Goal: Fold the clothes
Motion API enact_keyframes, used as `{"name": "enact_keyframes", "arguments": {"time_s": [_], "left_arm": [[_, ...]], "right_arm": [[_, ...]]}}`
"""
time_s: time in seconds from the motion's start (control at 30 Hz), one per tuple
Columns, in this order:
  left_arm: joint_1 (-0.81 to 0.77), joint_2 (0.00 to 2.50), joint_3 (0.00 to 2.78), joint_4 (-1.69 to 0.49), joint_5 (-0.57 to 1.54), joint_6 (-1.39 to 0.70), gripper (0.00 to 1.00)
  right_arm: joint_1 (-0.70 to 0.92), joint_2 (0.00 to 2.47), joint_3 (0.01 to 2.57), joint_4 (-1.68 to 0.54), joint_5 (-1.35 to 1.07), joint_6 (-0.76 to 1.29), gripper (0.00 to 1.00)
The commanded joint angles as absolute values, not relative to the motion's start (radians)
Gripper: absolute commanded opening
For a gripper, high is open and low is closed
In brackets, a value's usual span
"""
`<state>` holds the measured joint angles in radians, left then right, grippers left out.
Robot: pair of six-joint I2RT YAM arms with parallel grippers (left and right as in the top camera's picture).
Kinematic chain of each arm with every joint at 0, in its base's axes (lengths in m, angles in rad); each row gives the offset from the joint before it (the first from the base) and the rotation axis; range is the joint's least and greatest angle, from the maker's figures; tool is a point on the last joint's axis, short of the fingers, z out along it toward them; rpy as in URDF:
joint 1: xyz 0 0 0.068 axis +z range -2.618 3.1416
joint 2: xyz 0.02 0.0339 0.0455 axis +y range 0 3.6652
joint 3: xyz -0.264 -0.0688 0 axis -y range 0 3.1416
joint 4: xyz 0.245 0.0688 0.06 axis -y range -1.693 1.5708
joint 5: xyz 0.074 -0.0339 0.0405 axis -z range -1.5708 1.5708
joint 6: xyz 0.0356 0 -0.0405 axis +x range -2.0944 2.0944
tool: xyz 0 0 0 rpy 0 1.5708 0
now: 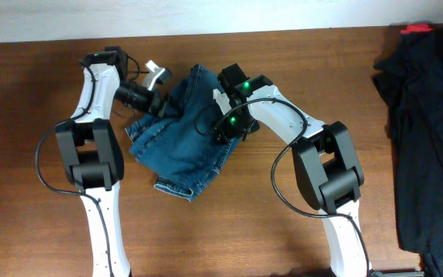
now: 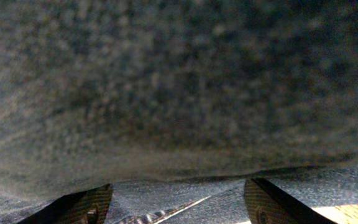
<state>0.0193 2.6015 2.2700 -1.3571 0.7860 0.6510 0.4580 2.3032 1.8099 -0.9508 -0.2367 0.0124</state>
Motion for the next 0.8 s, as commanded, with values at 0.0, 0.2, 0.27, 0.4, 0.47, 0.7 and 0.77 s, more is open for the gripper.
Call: {"name": "enact_keyframes", "arguments": {"time_s": [0.0, 0.2, 0.27, 0.4, 0.47, 0.7, 0.77], "left_arm": [[-0.015, 2.633, 2.271, -1.404, 0.855, 0.736, 0.99], [0.000, 2.633, 2.271, -1.404, 0.895, 0.736, 0.99], [0.005, 2.633, 2.271, -1.404, 0.929, 0.736, 0.99], [0.023, 2.633, 2.271, -1.445, 1.105, 0.841, 0.99], [0.022, 2.633, 2.271, -1.449, 1.104, 0.840, 0.99], [0.015, 2.635, 2.271, -1.471, 1.056, 0.862, 0.99], [0.002, 2.642, 2.271, -1.478, 0.982, 0.862, 0.99]], "right_arm": [[0.457, 2.370, 1.787, -0.964, -0.235, 0.017, 0.74], [0.457, 2.370, 1.787, -0.964, -0.235, 0.016, 0.75], [0.457, 2.370, 1.787, -0.964, -0.235, 0.017, 0.75], [0.457, 2.370, 1.787, -0.964, -0.235, 0.017, 0.75], [0.457, 2.370, 1.787, -0.964, -0.235, 0.017, 0.75], [0.457, 2.370, 1.787, -0.964, -0.235, 0.017, 0.75], [0.457, 2.370, 1.787, -0.963, -0.235, 0.017, 0.75]]}}
